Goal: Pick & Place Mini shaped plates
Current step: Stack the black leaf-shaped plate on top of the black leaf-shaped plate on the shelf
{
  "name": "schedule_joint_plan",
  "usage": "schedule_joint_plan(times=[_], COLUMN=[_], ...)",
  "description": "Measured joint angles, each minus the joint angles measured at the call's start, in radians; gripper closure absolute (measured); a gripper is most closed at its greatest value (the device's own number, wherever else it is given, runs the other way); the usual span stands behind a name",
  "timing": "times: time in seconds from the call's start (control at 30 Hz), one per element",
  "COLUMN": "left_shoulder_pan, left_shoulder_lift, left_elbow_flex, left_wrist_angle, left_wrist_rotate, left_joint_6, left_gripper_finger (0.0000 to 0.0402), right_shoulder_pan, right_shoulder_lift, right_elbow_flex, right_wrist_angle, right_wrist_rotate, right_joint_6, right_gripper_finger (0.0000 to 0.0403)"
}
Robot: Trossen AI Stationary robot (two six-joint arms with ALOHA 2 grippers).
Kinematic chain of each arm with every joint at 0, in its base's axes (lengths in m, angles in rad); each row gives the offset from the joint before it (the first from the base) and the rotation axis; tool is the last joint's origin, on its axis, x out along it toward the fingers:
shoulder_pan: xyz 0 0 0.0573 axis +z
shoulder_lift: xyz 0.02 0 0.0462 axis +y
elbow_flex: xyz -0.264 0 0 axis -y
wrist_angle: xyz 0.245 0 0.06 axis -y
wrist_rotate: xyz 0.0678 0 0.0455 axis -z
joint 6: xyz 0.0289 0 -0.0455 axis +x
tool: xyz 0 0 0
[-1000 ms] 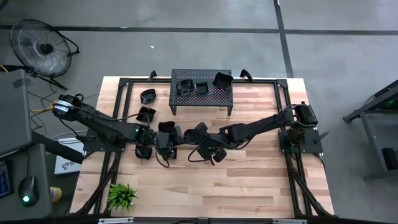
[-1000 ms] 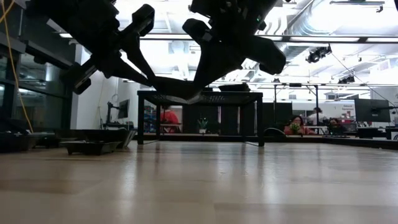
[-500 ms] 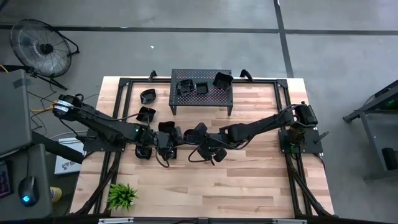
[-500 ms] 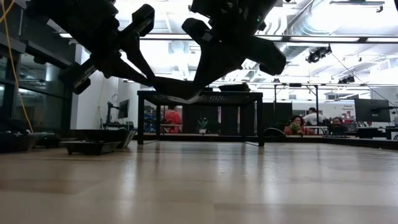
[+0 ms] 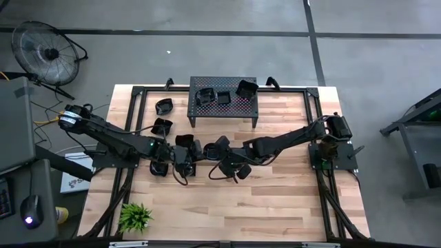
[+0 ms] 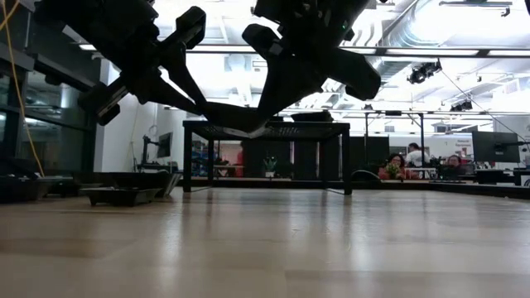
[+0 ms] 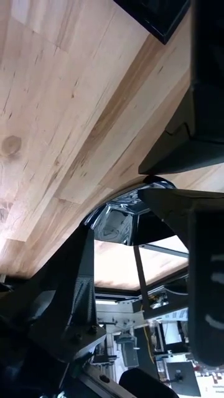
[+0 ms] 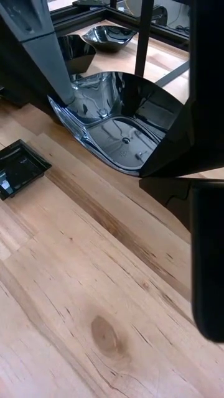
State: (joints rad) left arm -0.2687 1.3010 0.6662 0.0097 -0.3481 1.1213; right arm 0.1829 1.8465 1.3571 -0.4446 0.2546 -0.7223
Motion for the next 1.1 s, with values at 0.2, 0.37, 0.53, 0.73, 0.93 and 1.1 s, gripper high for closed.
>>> schedule_joint_plan(times=[0.2, 0.37, 0.53, 0.73, 0.93, 1.1], left_shoulder_pan=[0.0, 0.0, -0.001, 0.0, 0.0, 0.0], left_shoulder_lift=[0.0, 0.002, 0.002, 0.002, 0.001, 0.0], left_elbow_flex=[0.0, 0.0, 0.0, 0.0, 0.0, 0.0], left_wrist_angle=[0.0, -0.007, 0.0, -0.001, -0.009, -0.01], left_wrist_rotate=[0.0, 0.001, 0.002, 0.001, -0.008, -0.067], left_joint_6=[0.0, 0.0, 0.0, -0.009, -0.033, -0.079], left_gripper_finger=[0.0366, 0.0396, 0.0397, 0.0399, 0.04, 0.04], right_shoulder_pan=[0.001, 0.001, 0.001, 0.003, 0.026, 0.05], right_shoulder_lift=[0.0, 0.0, 0.0, 0.0, -0.004, -0.024], right_elbow_flex=[0.0, 0.001, 0.001, 0.001, 0.001, 0.001], right_wrist_angle=[0.0, 0.003, 0.019, 0.075, 0.122, 0.113], right_wrist_rotate=[0.006, 0.003, -0.03, 0.024, 0.169, 0.324], right_joint_6=[-0.011, -0.011, -0.001, 0.005, 0.002, 0.035], right_gripper_finger=[0.0402, 0.0386, 0.033, 0.025, 0.0202, 0.0195])
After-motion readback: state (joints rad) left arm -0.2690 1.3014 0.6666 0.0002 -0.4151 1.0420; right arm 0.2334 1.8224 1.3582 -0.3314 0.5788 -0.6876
